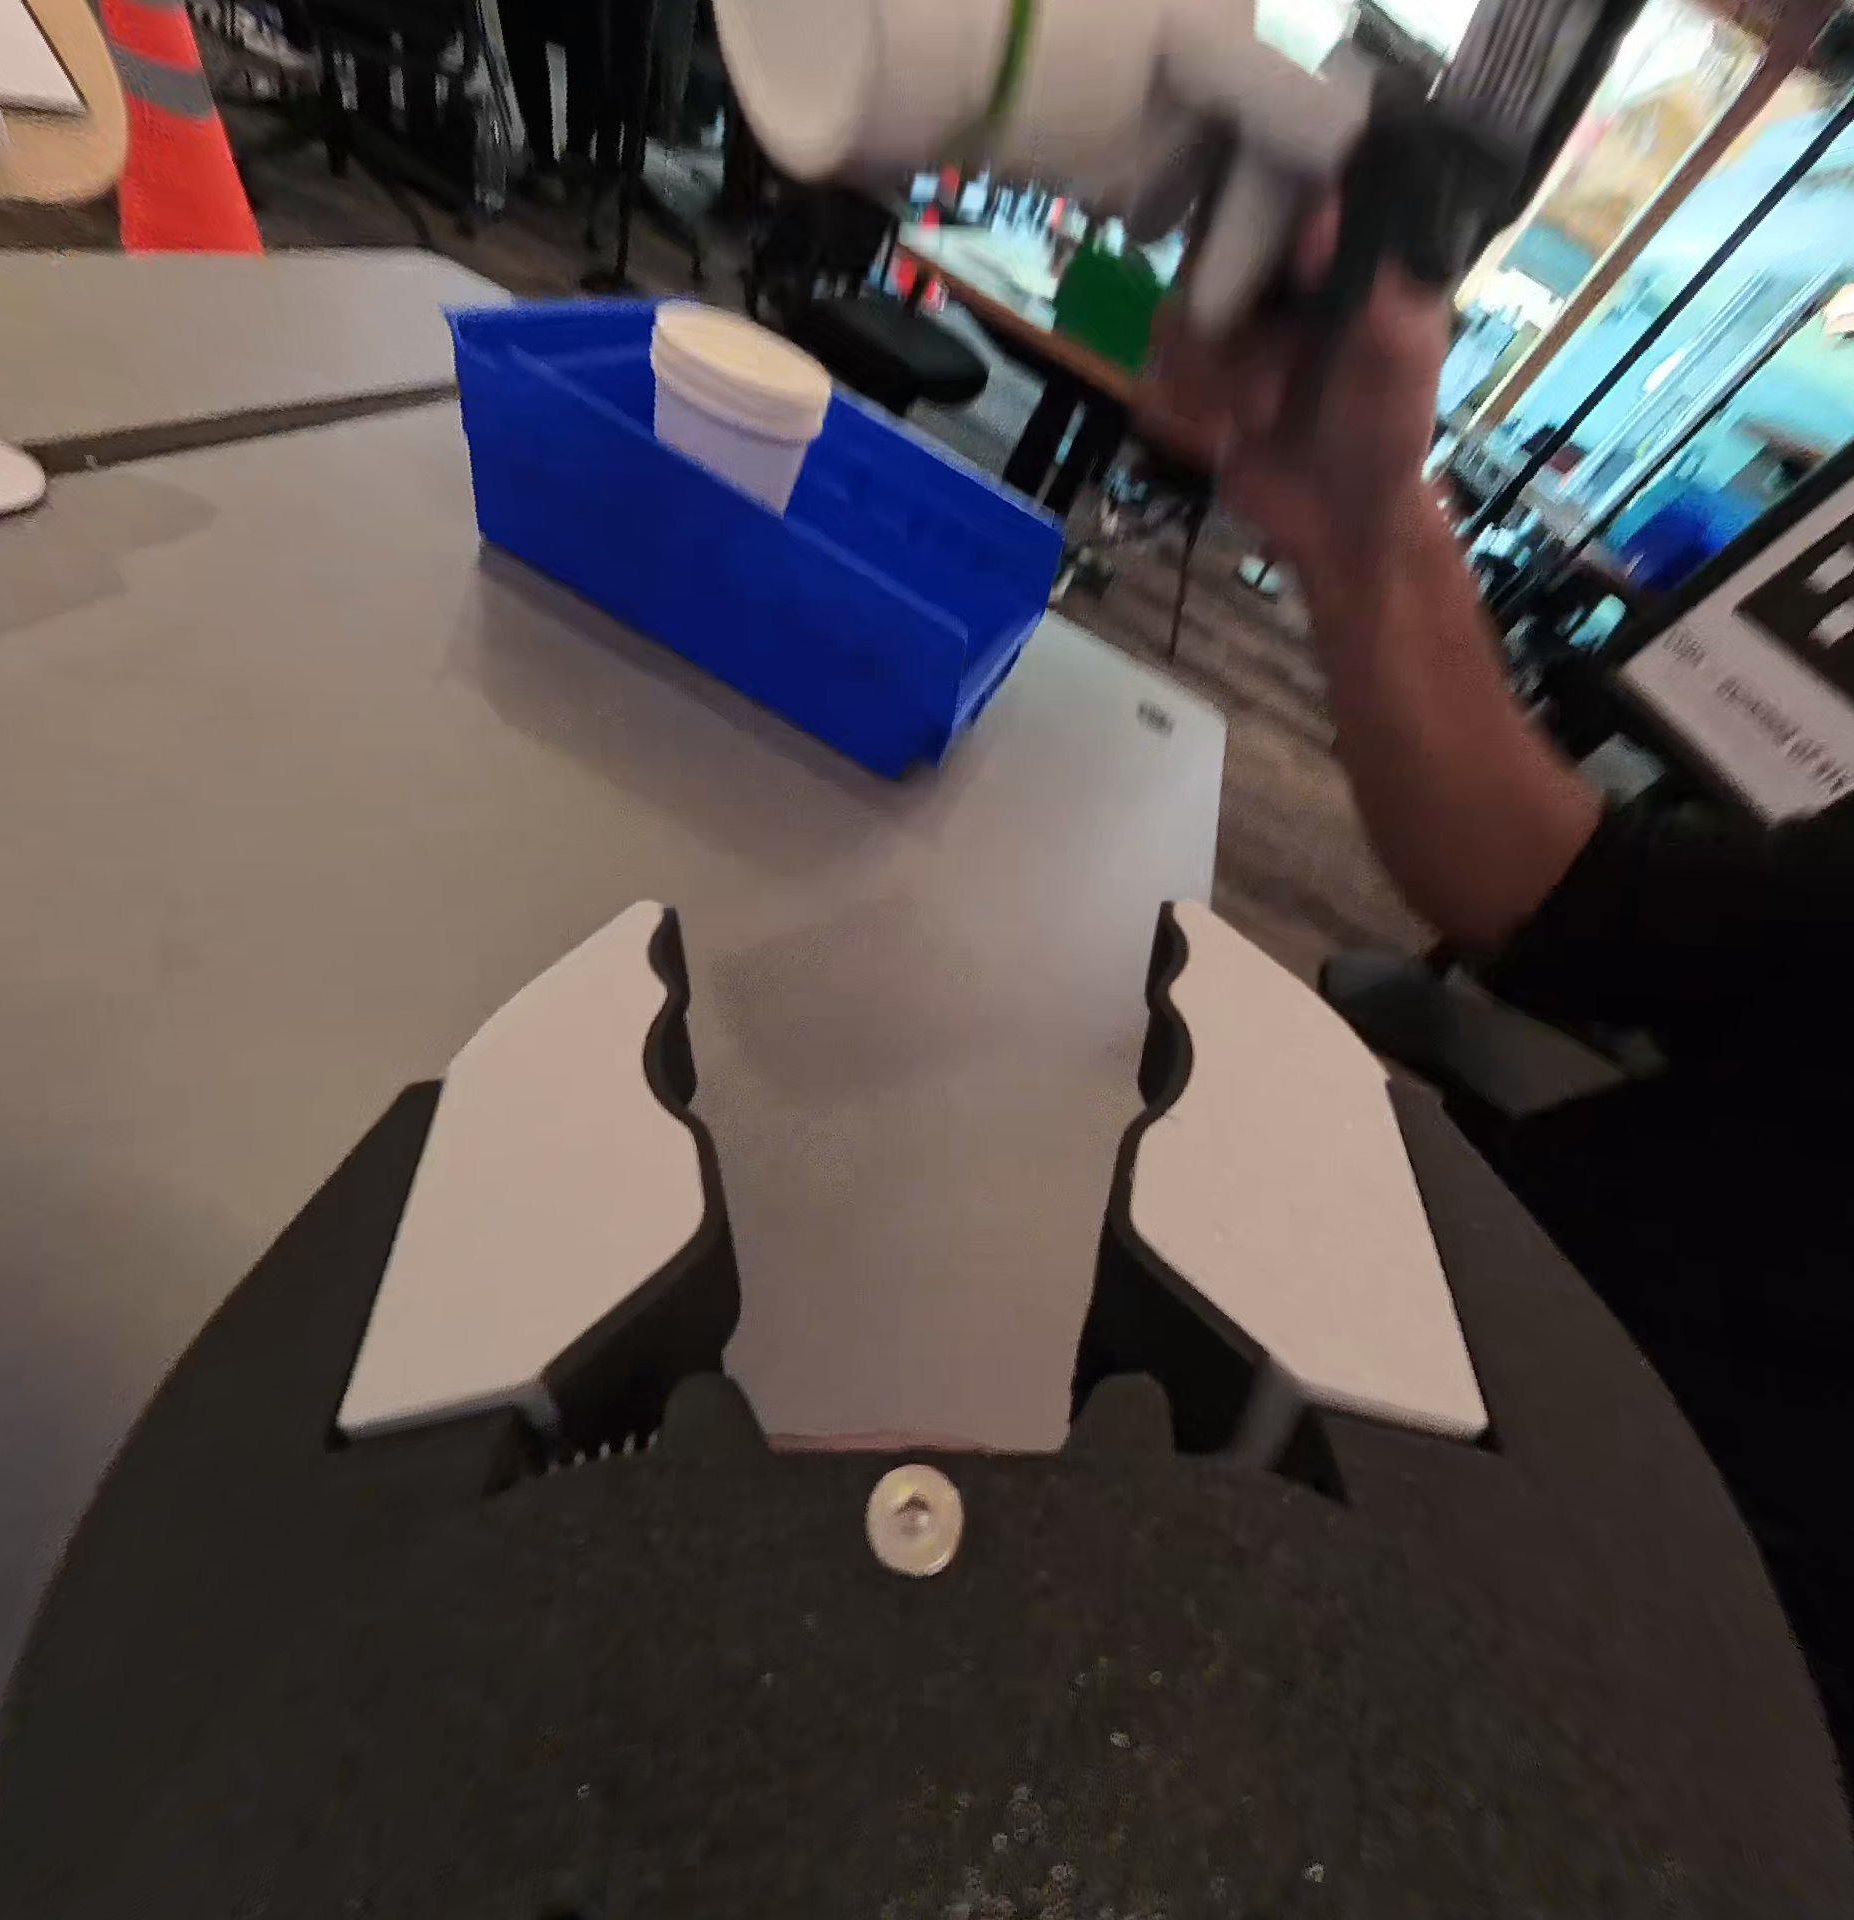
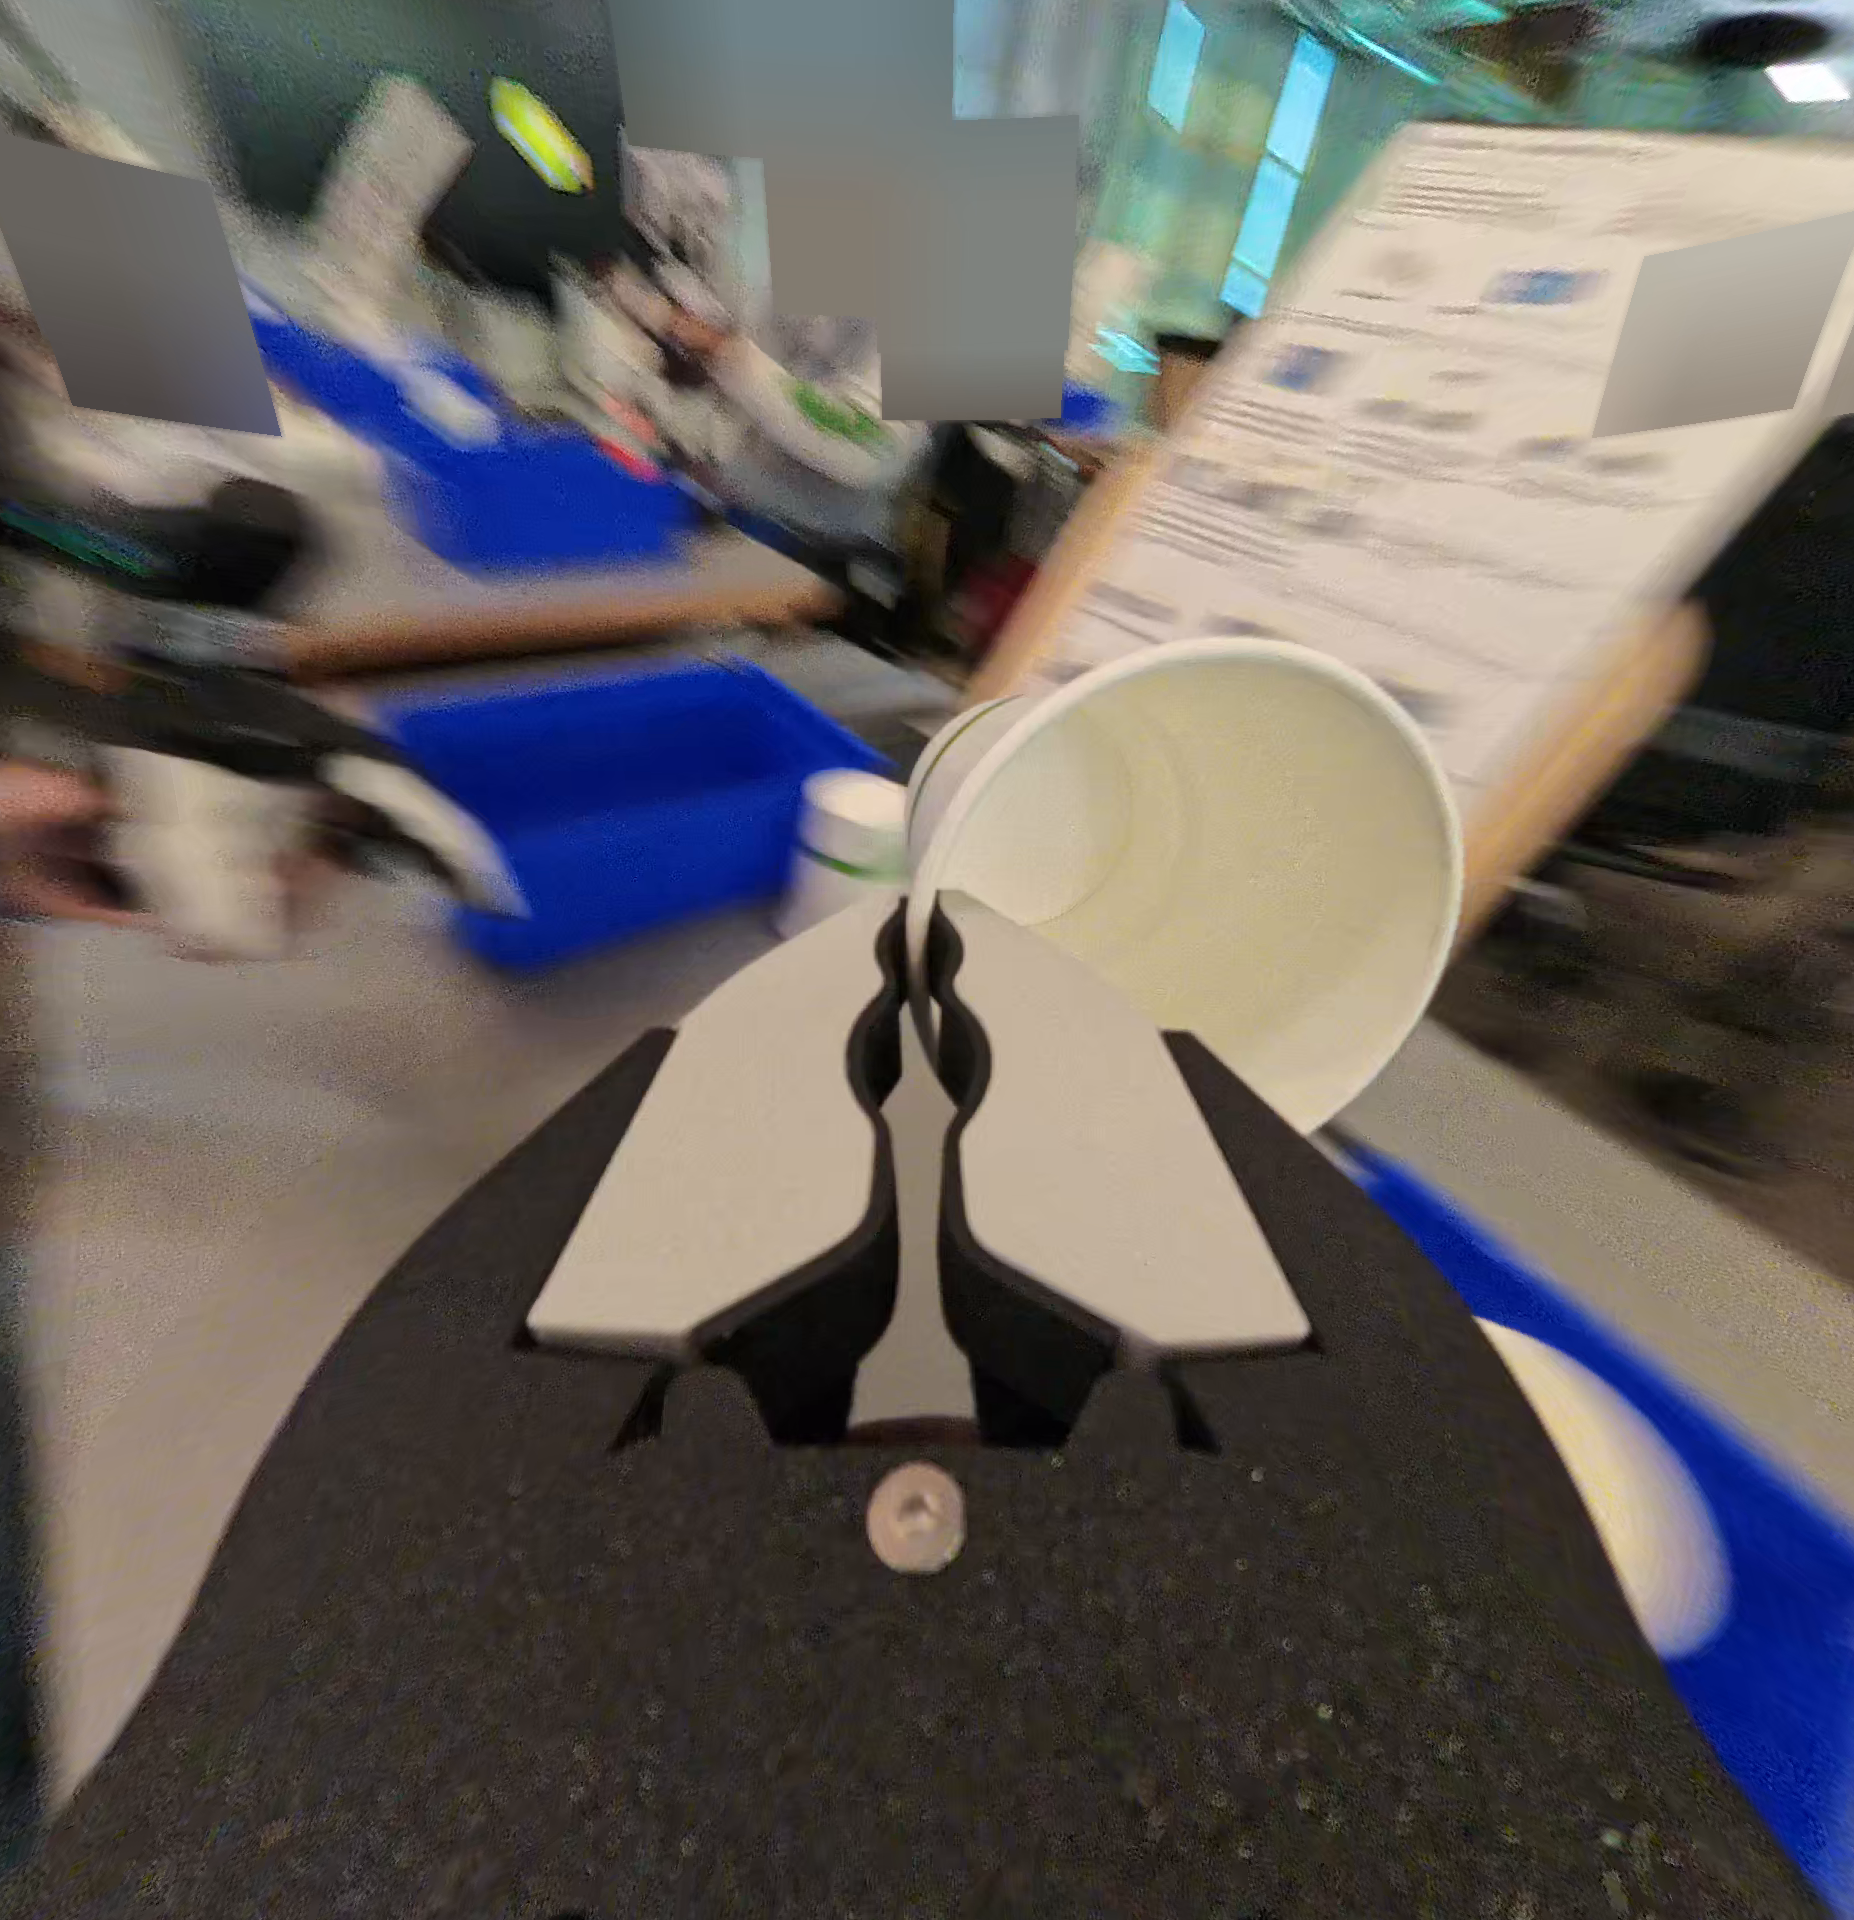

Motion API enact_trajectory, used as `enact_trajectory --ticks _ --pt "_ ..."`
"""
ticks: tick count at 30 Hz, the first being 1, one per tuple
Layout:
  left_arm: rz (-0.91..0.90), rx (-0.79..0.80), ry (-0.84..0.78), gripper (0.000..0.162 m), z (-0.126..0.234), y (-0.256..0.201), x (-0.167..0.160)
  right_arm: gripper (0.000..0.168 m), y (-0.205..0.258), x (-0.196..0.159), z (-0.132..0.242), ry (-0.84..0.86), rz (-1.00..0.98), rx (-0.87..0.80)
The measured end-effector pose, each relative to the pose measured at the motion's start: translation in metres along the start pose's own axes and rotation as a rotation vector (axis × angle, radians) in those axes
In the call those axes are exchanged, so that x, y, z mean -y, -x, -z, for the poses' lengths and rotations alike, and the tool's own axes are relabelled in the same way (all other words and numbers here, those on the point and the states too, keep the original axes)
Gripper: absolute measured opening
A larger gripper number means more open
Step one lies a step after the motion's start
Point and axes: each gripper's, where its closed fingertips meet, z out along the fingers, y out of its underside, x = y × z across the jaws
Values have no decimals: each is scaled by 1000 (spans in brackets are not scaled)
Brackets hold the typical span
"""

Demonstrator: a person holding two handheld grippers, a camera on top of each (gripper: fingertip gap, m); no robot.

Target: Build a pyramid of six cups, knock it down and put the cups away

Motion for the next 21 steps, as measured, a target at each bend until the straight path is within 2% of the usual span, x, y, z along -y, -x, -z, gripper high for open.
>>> enact_trajectory --ticks 2,3,5,8,12,15,19,21 --pt "-60 37 95 84 4 -7 -26 0 -66 6 22 216 207 -224" --pt "-91 58 127 83 6 -10 -37 0 -90 -2 27 364 269 -250" --pt "-133 77 191 84 9 -17 -56 1 -125 -36 34 700 305 -210" --pt "-157 90 223 84 10 -26 -70 1 -152 -81 34 958 277 -87" --pt "-169 87 243 84 11 -32 -74 1 -160 -130 30 1156 208 21" --pt "-172 74 249 83 13 -35 -73 1 -155 -159 21 1209 132 97" --pt "-163 68 272 83 14 -32 -75 2 -146 -191 12 1236 15 178" --pt "-177 55 310 85 13 -30 -80 13 -137 -188 0 1144 -73 230"
